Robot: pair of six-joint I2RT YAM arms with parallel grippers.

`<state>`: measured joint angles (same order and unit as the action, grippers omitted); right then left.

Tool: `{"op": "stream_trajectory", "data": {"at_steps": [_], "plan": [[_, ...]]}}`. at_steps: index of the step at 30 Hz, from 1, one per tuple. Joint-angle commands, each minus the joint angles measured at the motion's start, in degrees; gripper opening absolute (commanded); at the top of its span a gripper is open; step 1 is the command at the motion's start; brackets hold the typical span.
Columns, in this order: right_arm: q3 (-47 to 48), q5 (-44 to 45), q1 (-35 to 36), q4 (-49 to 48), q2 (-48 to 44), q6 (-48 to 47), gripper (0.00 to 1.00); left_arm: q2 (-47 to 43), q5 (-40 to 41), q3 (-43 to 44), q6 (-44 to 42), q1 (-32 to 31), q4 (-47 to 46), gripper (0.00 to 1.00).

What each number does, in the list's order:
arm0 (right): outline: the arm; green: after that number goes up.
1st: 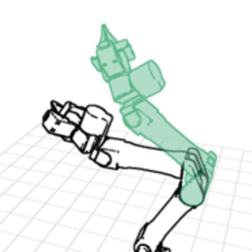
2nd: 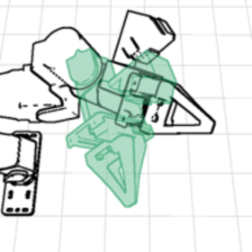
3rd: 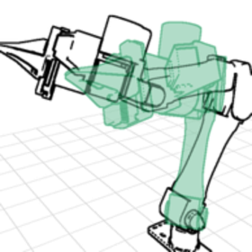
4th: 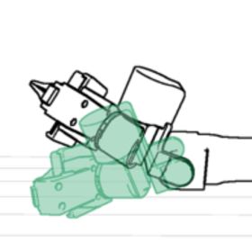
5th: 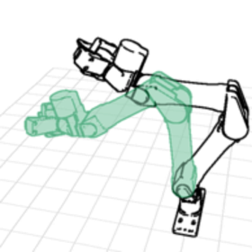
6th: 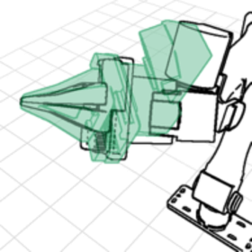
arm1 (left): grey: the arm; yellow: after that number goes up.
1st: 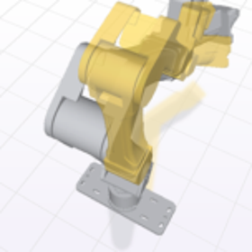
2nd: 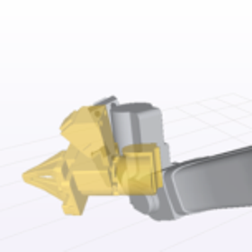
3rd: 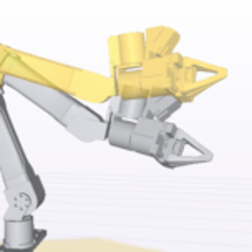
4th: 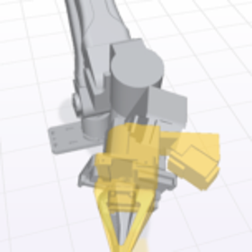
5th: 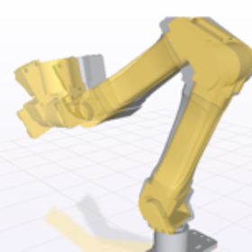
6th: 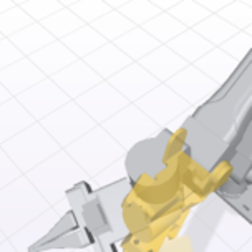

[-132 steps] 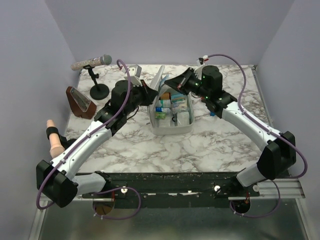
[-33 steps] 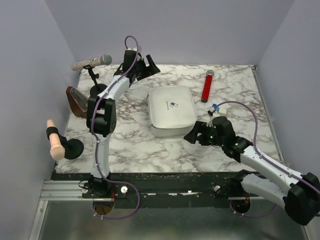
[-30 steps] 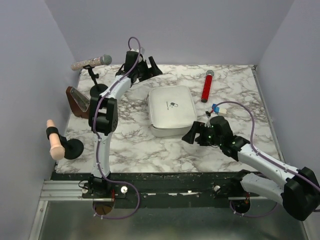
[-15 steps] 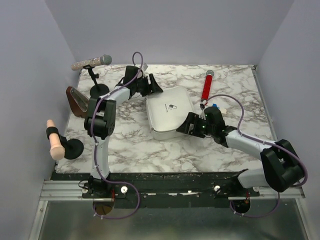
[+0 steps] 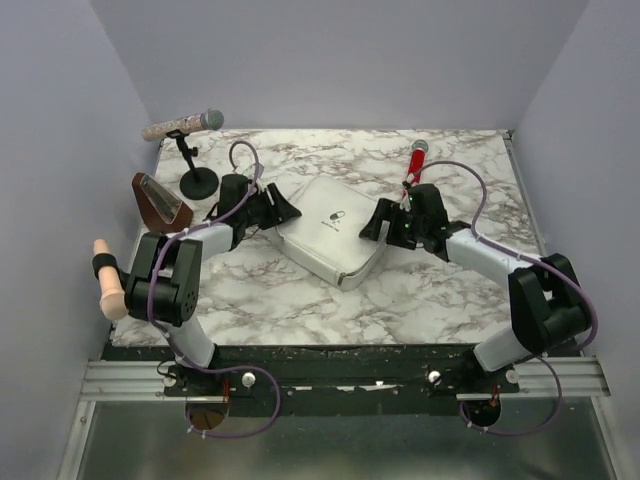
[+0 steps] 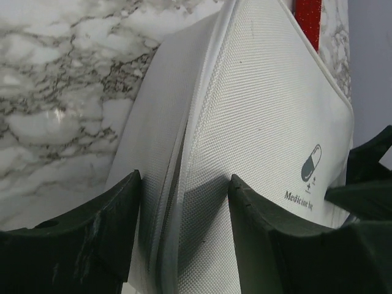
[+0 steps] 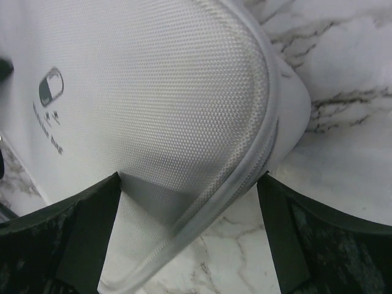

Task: Organize the medicine kit

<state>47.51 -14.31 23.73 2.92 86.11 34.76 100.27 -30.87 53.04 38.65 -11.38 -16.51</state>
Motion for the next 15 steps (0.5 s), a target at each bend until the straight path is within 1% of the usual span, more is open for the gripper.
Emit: {"op": "stream_trajectory", "data": {"at_steps": [1,3,6,8,11,15], "plan": [[8.8,0.9,0.7,-3.7,3.4,-1.7,0.98,-10.5,-0.4,-8.6,4.6,-3.4,0.1,0.61],[12.0,2.2,0.5,-3.0,4.9,-2.6,0.98,-14.5,2.6,-12.9,5.8,-3.5,0.6,0.61],[17.6,4.5,0.3,2.1,6.8,-4.3,0.98,-21.1,9.1,-16.6,7.0,-3.5,4.6,0.61],[21.1,7.3,0.2,5.9,6.8,-5.1,0.98,-25.5,14.4,-18.1,6.4,-3.5,8.1,0.67],[19.7,10.6,0.2,7.6,3.4,-6.3,0.98,-29.2,19.0,-16.7,4.1,-3.4,12.5,0.76],[14.1,10.4,0.3,9.2,-3.4,-7.3,0.98,-27.0,19.6,-11.6,2.9,-3.3,15.8,0.79]]}}
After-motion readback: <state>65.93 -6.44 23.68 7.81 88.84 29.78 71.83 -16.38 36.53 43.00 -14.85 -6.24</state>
